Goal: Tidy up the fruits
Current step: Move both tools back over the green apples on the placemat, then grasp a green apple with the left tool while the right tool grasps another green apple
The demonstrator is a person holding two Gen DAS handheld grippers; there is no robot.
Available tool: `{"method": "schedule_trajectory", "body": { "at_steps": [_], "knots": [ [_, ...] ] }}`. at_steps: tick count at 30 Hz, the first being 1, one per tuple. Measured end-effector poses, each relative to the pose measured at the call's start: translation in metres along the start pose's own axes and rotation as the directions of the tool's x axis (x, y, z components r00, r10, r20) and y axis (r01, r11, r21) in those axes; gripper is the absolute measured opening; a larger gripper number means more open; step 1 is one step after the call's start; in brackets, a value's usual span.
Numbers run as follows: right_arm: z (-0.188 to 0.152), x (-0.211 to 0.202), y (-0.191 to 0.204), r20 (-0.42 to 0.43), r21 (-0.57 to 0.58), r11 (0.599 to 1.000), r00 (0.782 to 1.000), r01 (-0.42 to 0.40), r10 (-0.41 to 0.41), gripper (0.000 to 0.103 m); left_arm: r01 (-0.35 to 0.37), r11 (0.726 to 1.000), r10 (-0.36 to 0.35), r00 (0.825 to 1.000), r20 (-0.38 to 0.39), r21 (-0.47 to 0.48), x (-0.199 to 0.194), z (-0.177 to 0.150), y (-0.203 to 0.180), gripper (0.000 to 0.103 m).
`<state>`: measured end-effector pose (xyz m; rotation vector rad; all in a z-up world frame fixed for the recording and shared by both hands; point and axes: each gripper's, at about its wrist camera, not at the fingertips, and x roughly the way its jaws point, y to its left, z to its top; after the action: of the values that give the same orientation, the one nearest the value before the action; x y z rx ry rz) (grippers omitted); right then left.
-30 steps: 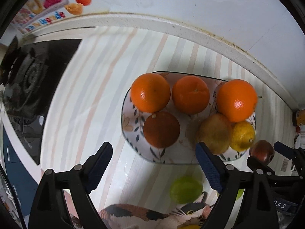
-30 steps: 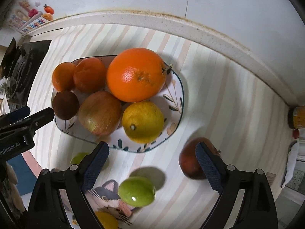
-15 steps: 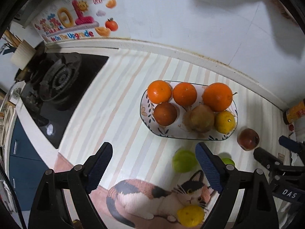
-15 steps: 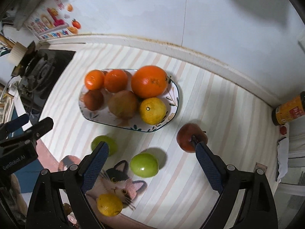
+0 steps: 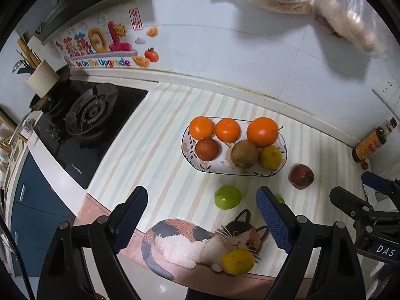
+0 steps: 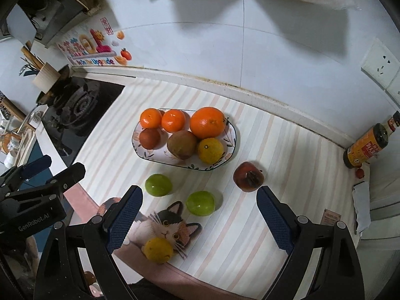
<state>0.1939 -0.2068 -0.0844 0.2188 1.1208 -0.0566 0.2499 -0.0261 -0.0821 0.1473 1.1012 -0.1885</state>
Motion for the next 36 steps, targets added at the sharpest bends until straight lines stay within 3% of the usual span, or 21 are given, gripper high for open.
{"method": "schedule_trajectory", "body": {
  "at_steps": [12, 14, 15, 16, 22, 26, 32, 34, 36],
  "knots": [
    [-0.01, 0.001, -0.005, -0.015, 0.028, 0.999, 0.999, -0.031, 0.031, 0.095, 0.018, 0.999, -0.017, 1.0, 0.016, -0.027, -0.006, -0.008, -0.001, 0.089],
    [-0.01, 0.014, -0.01, -0.037, 0.048, 0.998, 0.998, -0.039, 0.041, 0.095, 0.014, 1.0, -0.013, 1.0, 0.013, -0.028, 0.0, -0.006, 0.001, 0.091],
    [-0.01, 0.023, -0.013, -0.051, 0.06, 0.997, 0.998, -0.04, 0.043, 0.095, 0.004, 1.0, -0.004, 1.0, 0.01, -0.023, 0.005, -0.005, 0.001, 0.101],
    [-0.011, 0.033, -0.016, -0.069, 0.074, 0.996, 0.996, -0.043, 0.048, 0.095, -0.001, 1.0, 0.001, 1.0, 0.006, -0.02, 0.01, -0.004, 0.002, 0.103],
    [-0.022, 0.108, -0.034, -0.184, 0.168, 0.984, 0.978, -0.066, 0.097, 0.095, -0.021, 1.0, 0.02, 0.997, -0.078, -0.017, 0.066, 0.002, 0.006, 0.103],
    [-0.034, 0.161, -0.043, -0.248, 0.228, 0.972, 0.962, -0.058, 0.116, 0.094, 0.01, 1.0, -0.013, 0.979, -0.202, -0.014, 0.117, 0.003, 0.003, 0.103],
    [-0.041, 0.222, -0.036, -0.329, 0.234, 0.971, 0.935, -0.054, 0.132, 0.082, 0.043, 0.999, -0.051, 0.941, -0.334, -0.032, 0.173, 0.001, -0.001, 0.103],
    [-0.045, 0.237, -0.029, -0.352, 0.21, 0.976, 0.928, -0.05, 0.123, 0.067, 0.06, 0.997, -0.073, 0.927, -0.368, -0.049, 0.185, 0.0, -0.001, 0.103],
    [-0.046, 0.24, -0.024, -0.347, 0.175, 0.983, 0.932, -0.047, 0.106, 0.066, 0.079, 0.995, -0.094, 0.912, -0.4, -0.055, 0.196, -0.003, -0.004, 0.103]
  ]
}}
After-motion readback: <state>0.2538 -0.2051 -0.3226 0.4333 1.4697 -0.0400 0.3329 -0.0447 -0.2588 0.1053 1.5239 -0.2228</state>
